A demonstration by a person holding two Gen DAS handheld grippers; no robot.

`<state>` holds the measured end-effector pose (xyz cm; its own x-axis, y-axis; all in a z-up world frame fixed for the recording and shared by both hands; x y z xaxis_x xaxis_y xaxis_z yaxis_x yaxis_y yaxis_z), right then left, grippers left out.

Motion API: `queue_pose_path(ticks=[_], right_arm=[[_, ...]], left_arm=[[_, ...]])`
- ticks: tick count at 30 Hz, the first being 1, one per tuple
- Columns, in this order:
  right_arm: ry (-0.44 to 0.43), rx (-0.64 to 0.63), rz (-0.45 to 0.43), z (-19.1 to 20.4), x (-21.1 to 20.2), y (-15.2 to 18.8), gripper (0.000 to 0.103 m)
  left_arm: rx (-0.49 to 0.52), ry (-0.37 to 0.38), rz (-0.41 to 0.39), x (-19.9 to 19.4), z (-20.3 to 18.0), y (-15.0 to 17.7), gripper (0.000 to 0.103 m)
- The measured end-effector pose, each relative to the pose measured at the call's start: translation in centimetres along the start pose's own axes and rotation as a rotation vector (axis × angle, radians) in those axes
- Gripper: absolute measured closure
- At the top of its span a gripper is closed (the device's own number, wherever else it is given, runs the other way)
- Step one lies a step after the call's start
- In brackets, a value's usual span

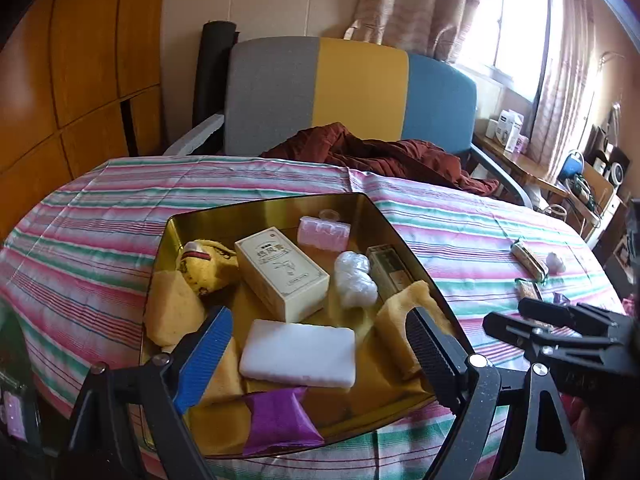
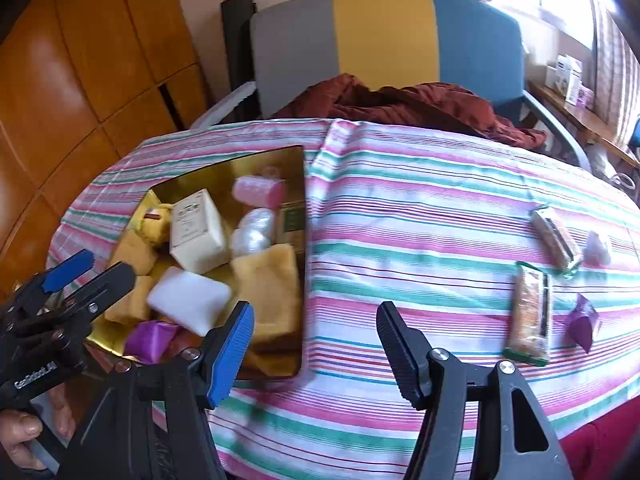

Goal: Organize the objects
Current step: 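Move both tools toward the snack bars and purple packet on the tablecloth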

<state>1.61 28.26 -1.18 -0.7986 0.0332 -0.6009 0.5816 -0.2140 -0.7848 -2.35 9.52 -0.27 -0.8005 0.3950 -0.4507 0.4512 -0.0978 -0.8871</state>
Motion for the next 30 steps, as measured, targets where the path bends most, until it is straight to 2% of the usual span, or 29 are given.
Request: queue_pose_path(ticks=[8,15,18,19,26,29,30], right_arm=[[0.095,0.055,-0.015,-4.8,-0.9,-0.6,0.038],[0.219,0.130,-0.031,-11.3,-2.3,-1.2,0.038],[0.297,0.169,-0.037,-14.8,-3.3,-1.5,0.037],[0.321,0.192,-0.041,-16.1,-3.7,-1.6,0.034],[0.461,0.404,-0.065,-24.7,-6.0,-0.6,0.033],[0.495,0.480,-0.058,-27.0,-6.1,0.6,0.033],[0.477,0.527,-0.054,-27.8,-6.1,1.0,0.033]], left_arm=[[0.037,0.030,0.017,0.4,-1.7,0.0,0.014],[0.076,0.081,0.021,0.9,-3.9,-0.6,0.014],[0.098,0.118,0.020,1.3,-5.3,-1.0,0.014],[0.107,0.131,0.018,1.4,-5.8,-1.1,0.014],[0.164,0.200,0.031,2.7,-9.5,-1.7,0.014],[0.183,0.246,0.050,3.5,-11.3,-1.8,0.014],[0.192,0.261,0.059,3.8,-12.0,-1.8,0.014]])
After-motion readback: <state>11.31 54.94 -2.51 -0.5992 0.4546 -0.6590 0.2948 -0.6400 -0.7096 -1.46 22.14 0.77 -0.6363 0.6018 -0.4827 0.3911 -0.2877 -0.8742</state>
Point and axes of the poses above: each gripper's, at about its wrist camera, not at the fingertips, and x roughly the way its jaws point, z to its left, y to its underside, the point moved 2 cm from there along x, roughly the way its jaws point, and after that the axes turned 15 degrees about -z, right-handed, at the moved point
